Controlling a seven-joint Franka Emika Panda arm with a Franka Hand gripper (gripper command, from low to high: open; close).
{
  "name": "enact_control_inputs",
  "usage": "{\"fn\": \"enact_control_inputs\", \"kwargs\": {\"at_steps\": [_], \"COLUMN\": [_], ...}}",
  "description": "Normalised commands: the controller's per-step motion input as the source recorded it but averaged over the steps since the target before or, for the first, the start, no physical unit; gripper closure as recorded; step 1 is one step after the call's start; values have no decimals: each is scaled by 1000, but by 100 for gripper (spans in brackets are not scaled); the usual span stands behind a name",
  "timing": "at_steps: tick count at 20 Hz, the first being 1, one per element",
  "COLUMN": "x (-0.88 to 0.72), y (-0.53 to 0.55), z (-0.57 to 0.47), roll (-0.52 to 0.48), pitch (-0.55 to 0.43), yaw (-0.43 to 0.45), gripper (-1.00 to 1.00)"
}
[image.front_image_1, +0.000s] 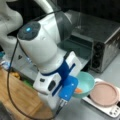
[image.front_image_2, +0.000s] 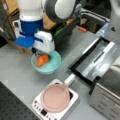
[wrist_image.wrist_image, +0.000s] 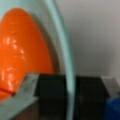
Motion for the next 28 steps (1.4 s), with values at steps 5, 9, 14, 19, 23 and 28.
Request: {"fn": "enact_control_inputs", "kwargs": {"at_steps": [5, 9, 14, 19, 23, 28], "x": [401, 378, 407, 464, 523, 502], "y": [-336, -258, -228, -241, -319, -313], "z": [206, 209, 179, 143, 137, 145], "roll": [15, 18, 29, 24, 12, 21], "pitch": [269, 279, 283, 284, 281, 273], "yaw": [155, 156, 140, 106, 76, 66], "gripper": [100, 100, 100, 100, 100, 100]}}
